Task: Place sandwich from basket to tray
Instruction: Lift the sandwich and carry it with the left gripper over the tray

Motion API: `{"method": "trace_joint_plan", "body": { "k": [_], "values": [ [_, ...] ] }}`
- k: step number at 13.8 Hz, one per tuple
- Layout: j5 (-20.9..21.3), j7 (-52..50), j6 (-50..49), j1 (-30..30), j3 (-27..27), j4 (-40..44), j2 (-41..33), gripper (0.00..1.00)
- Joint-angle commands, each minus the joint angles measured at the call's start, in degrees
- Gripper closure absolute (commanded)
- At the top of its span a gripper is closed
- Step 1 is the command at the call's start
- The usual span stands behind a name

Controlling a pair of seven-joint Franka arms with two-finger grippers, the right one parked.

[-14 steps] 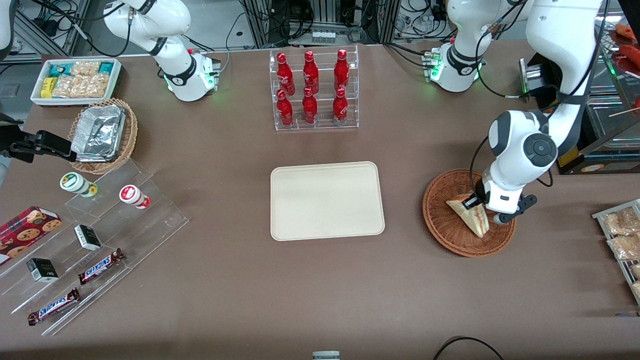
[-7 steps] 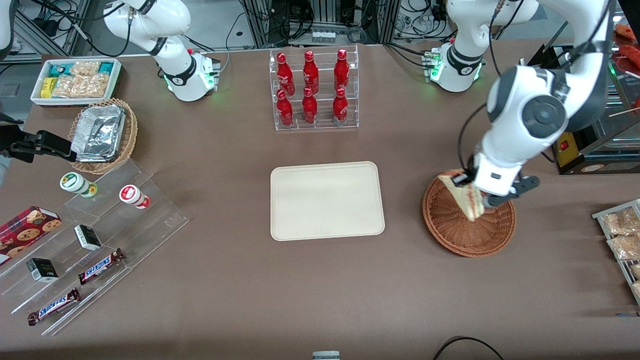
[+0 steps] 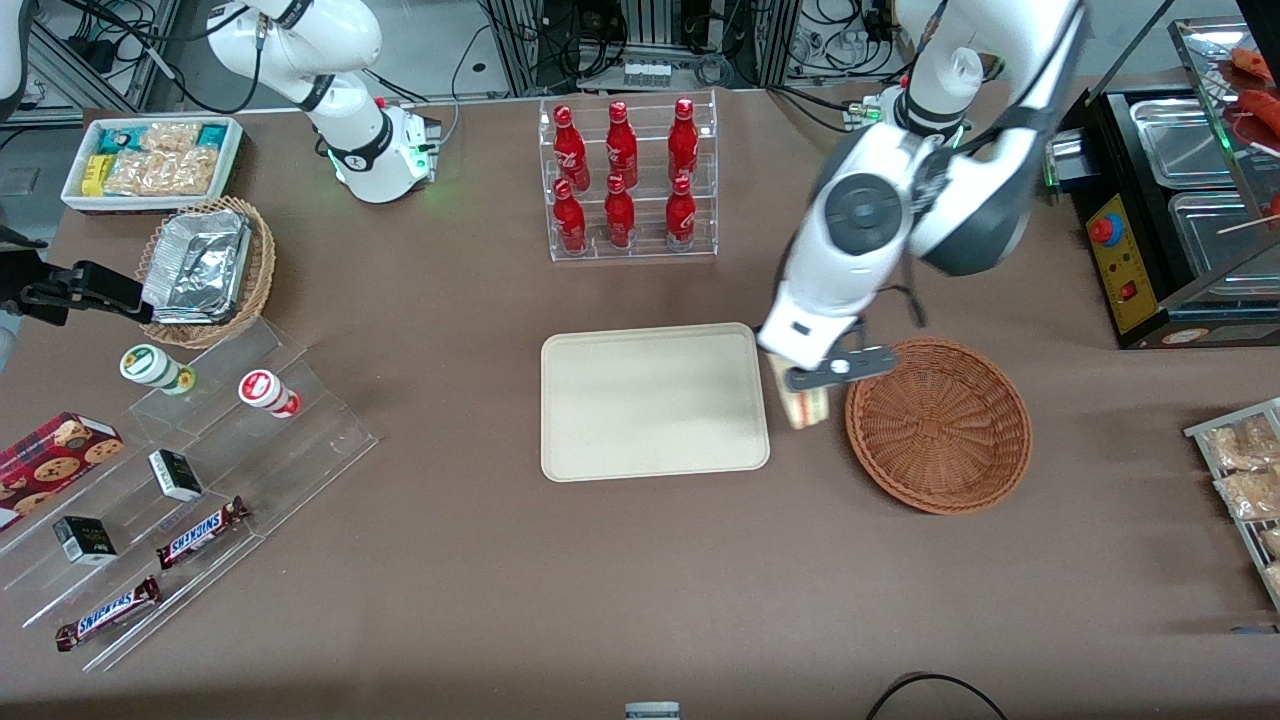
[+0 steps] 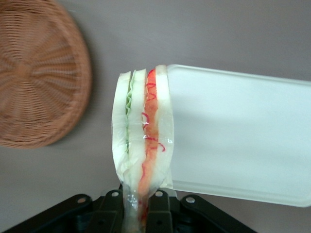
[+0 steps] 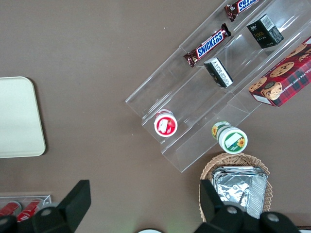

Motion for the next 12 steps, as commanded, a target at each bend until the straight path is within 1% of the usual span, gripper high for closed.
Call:
{"method": "trace_joint_plan", "body": {
  "k": [1,3,5,9,11,12],
  "values": [
    [0.6,-3.4,-0.7,-6.3,0.8,9.1,8.6,1.0],
    [0.9,-6.4,0.2,-8.4,0.8,14.2,13.9,1.0],
    [0.9,-6.4,1.2,-10.5,0.8,17.4,17.6,1.0],
    [2.1,-6.8,7.0,-13.3,0.9,18.4,22.4,1.0],
    [2.4,-7.9,7.3,-13.7,1.0,18.5,24.0,1.0],
    [3.6,-8.0,7.4,-14.1,0.9,18.5,24.3,1.0]
  ]
}}
